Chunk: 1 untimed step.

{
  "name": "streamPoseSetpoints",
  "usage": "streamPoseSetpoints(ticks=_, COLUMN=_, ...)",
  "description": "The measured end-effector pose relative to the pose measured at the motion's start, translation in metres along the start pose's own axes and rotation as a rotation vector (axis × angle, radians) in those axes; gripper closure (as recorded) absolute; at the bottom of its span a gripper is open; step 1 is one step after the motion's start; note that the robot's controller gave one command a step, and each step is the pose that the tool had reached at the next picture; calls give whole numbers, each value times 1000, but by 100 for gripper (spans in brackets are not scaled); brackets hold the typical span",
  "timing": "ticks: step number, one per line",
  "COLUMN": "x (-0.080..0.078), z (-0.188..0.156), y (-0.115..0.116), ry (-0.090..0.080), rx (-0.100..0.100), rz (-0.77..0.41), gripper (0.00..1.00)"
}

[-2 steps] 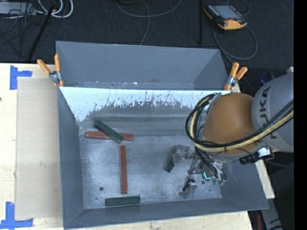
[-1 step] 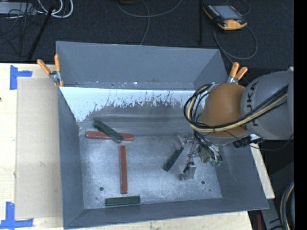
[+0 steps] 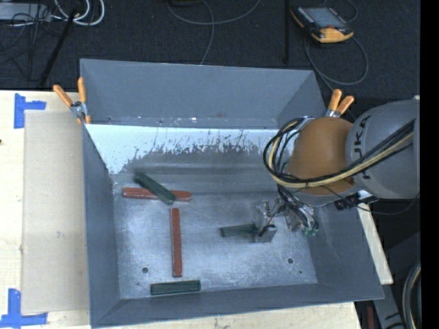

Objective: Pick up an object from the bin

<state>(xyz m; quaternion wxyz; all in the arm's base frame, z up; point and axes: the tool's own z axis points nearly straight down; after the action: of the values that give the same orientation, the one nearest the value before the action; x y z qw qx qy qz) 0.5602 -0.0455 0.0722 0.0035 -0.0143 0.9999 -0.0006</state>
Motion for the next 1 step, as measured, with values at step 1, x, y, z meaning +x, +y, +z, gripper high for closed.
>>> streamPoseSetpoints(ticks=1, x=4, z=-188, y=11, ry=-2, rx=0, rz=-10, gripper=100)
